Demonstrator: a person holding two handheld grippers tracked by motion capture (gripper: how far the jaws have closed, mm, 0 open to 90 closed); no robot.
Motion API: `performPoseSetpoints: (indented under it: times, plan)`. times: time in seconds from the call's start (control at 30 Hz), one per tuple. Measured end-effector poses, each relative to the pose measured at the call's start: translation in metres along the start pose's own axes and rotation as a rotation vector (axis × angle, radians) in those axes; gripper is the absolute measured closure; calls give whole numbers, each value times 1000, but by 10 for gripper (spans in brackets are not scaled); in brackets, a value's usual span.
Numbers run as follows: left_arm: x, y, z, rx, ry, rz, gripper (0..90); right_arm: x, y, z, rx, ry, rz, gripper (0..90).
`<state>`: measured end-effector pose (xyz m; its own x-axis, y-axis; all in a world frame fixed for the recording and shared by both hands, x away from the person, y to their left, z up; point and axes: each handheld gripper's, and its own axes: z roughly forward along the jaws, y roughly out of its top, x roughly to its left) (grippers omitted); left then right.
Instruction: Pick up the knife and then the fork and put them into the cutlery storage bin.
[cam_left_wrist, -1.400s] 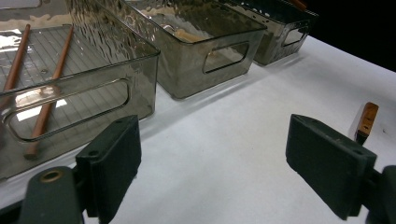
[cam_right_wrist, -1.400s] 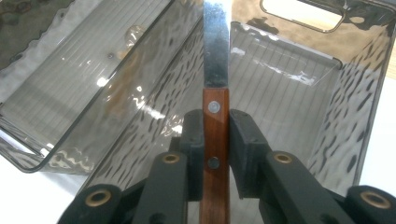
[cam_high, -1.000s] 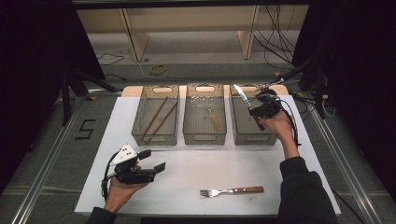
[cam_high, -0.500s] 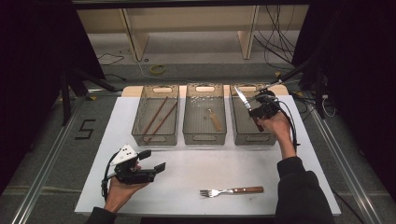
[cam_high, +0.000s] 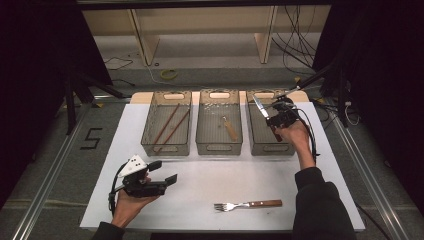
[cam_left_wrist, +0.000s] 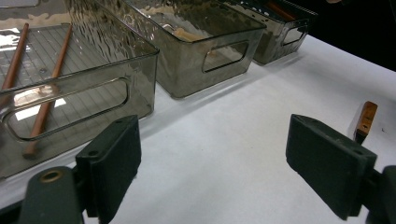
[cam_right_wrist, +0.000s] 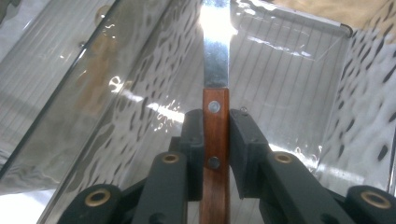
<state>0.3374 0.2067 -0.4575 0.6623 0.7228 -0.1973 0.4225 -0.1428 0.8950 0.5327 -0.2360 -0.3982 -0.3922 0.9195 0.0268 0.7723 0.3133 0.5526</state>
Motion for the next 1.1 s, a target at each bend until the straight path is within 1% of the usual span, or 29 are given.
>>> performPoseSetpoints:
  times: [0.07,0.2,0.27,0.37,0.53,0.6,0.67,0.73,0.77,0.83,0.87,0.93,1.0,1.1]
  plan:
    - [0,0,0,4,-2,2,175,-1,0,1,3,-7,12,771]
    - [0,0,0,3,-1,2,175,-2,1,3,4,1,23,765]
    - [0,0,0,3,-1,4,175,-1,1,4,9,12,26,753]
    - [0,0,0,0,0,-1,175,1,2,3,-18,56,21,717]
    - [0,0,0,-1,1,0,175,3,3,-3,-39,78,10,672]
    - [0,0,0,-1,1,-1,175,4,2,-5,-44,86,9,634]
    - [0,0,0,3,0,2,175,6,1,-7,-49,96,-4,617]
    - [0,0,0,0,1,-1,175,9,1,-10,-64,102,-23,570]
    - [0,0,0,2,1,4,175,11,0,-13,-71,107,-35,556]
    - [0,0,0,2,1,4,175,16,-1,-18,-67,104,-63,503]
    - [0,0,0,4,0,4,175,18,-2,-21,-67,107,-74,493]
    - [0,0,0,1,1,4,174,22,-5,-28,-86,134,-93,482]
    - [0,0,0,1,1,3,174,26,-9,-35,-100,151,-123,450]
    - [0,0,0,0,2,4,174,35,-15,-45,-100,185,-176,427]
